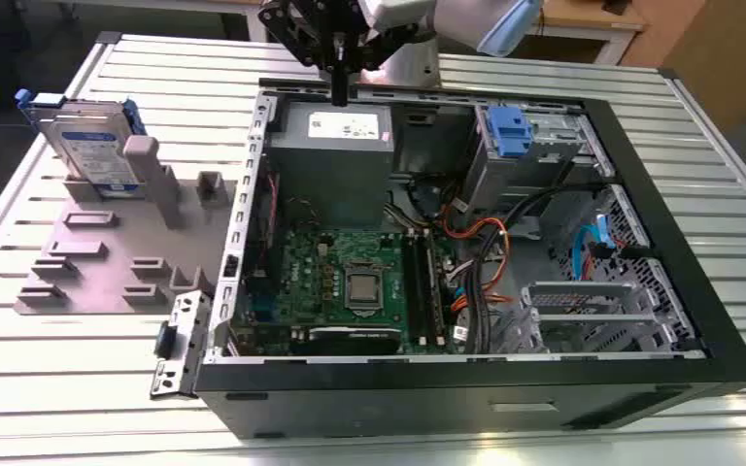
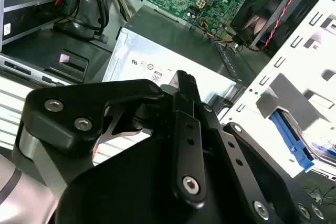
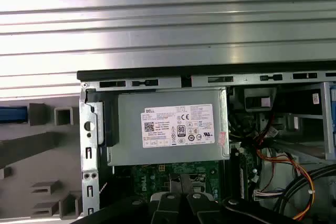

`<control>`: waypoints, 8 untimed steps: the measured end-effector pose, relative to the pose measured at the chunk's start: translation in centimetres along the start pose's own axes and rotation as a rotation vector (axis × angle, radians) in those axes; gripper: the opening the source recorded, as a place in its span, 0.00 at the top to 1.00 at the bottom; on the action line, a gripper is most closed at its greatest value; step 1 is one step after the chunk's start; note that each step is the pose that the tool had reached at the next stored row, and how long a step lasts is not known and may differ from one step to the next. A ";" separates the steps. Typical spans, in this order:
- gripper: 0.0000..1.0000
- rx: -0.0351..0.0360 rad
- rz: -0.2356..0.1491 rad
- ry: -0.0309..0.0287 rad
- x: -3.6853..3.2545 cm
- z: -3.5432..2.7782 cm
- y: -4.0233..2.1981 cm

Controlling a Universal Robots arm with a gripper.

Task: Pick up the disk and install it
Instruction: 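Reach for the disk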

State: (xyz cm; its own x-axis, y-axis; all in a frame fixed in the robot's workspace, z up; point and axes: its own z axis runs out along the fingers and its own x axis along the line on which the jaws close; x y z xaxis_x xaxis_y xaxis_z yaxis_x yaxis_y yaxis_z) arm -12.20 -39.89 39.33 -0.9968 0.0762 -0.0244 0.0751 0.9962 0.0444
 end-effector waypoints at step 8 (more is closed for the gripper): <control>0.89 0.0000 0.000 0.0000 0.12 0.00 -0.01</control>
State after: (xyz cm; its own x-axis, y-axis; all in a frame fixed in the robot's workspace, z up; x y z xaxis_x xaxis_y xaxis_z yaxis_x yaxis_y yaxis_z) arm -12.31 -39.89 39.33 -0.9968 0.0762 -0.0245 0.0751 0.9962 0.0443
